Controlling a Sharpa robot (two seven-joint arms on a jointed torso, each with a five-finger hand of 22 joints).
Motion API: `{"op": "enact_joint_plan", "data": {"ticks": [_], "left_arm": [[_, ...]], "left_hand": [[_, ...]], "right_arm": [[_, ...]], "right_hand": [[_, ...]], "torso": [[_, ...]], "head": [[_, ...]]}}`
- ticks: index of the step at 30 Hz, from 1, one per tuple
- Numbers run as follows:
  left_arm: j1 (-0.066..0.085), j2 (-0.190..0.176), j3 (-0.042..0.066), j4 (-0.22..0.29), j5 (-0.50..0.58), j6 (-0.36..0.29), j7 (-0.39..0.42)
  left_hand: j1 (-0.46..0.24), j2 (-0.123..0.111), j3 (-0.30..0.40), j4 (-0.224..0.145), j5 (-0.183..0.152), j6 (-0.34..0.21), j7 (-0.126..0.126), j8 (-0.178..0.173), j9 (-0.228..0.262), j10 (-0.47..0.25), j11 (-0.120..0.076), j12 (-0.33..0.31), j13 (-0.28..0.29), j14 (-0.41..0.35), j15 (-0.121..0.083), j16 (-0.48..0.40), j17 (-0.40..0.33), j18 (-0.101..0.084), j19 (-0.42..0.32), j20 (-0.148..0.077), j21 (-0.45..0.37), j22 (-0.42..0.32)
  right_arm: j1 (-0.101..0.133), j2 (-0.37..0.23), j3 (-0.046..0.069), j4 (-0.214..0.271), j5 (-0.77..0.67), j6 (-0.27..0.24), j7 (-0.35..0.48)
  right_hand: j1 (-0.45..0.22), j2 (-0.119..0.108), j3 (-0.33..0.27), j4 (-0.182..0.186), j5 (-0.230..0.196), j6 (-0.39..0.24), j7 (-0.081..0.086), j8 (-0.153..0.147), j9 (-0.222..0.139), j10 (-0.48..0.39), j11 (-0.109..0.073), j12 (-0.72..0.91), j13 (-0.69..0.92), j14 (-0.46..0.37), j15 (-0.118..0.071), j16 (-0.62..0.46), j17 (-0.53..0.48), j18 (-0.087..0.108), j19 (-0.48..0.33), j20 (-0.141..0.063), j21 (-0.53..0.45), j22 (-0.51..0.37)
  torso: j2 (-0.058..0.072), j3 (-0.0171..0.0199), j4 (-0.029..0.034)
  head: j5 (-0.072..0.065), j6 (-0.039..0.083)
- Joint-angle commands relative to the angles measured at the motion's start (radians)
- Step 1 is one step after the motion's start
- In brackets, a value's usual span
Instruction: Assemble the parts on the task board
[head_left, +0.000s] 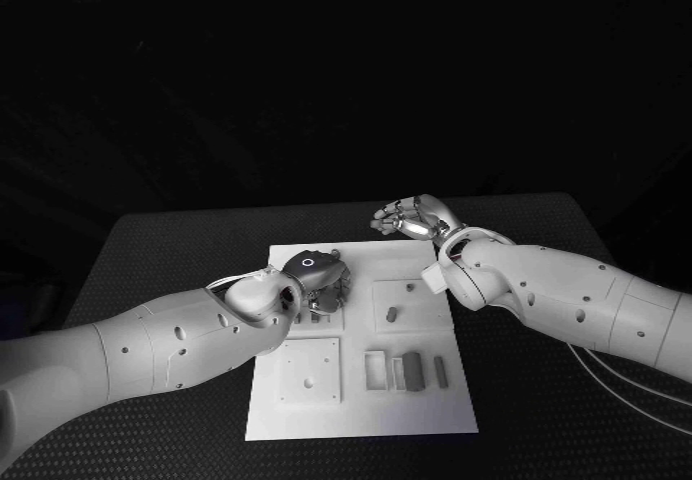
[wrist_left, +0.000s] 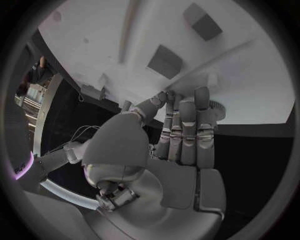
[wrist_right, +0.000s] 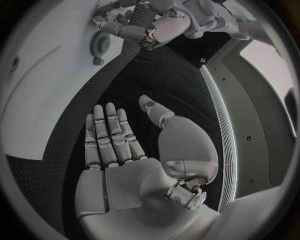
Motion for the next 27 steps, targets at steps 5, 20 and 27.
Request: {"op": "enact_joint_plan", "data": {"ticks": [5, 20, 27], "left_arm": [[-0.009, -0.003, -0.006, 0.004, -0.006, 0.006, 0.018], [-0.009, -0.02, -0.004, 0.013, -0.004, -0.049, 0.034], [-0.008, -0.033, 0.006, 0.029, -0.004, -0.053, 0.034]], "left_hand": [[0.041, -0.003, 0.038, -0.01, -0.001, 0.01, -0.001, 0.004, 0.0, 0.015, -0.003, 0.004, 0.008, 0.008, -0.007, 0.008, 0.005, 0.045, 0.015, -0.004, 0.001, 0.009], [0.054, -0.009, 0.058, -0.014, -0.001, 0.016, -0.003, 0.006, 0.0, 0.023, -0.006, 0.003, 0.014, 0.02, -0.01, 0.011, 0.007, 0.045, 0.027, -0.008, 0.003, 0.015], [0.056, -0.013, 0.061, -0.015, -0.001, 0.016, -0.003, 0.006, -0.001, 0.024, -0.007, 0.002, 0.015, 0.023, -0.011, 0.01, 0.007, 0.045, 0.029, -0.009, 0.003, 0.017]], "right_arm": [[0.0, 0.001, 0.0, 0.0, -0.001, 0.009, 0.013], [0.0, 0.001, 0.0, -0.001, -0.001, 0.008, 0.015], [0.0, 0.002, 0.0, -0.002, -0.001, 0.008, 0.015]], "right_hand": [[0.008, 0.003, -0.006, 0.002, -0.004, -0.003, 0.008, 0.006, -0.002, 0.009, -0.002, -0.004, -0.002, 0.006, 0.001, -0.007, -0.001, -0.011, 0.005, -0.001, -0.006, 0.002], [0.008, 0.004, -0.007, 0.003, -0.004, -0.003, 0.008, 0.006, -0.004, 0.01, -0.002, -0.006, -0.005, 0.007, 0.001, -0.009, -0.002, -0.01, 0.005, 0.0, -0.007, 0.003], [0.008, 0.004, -0.007, 0.003, -0.004, -0.003, 0.008, 0.007, -0.004, 0.011, -0.002, -0.007, -0.006, 0.007, 0.001, -0.009, -0.002, -0.01, 0.005, 0.0, -0.008, 0.003]], "torso": [[0.0, 0.0003, -0.0004], [0.0, -0.0006, 0.0001], [0.0, -0.0005, 0.0005]], "head": [[0.0, 0.001], [-0.001, 0.005], [-0.001, 0.007]]}}
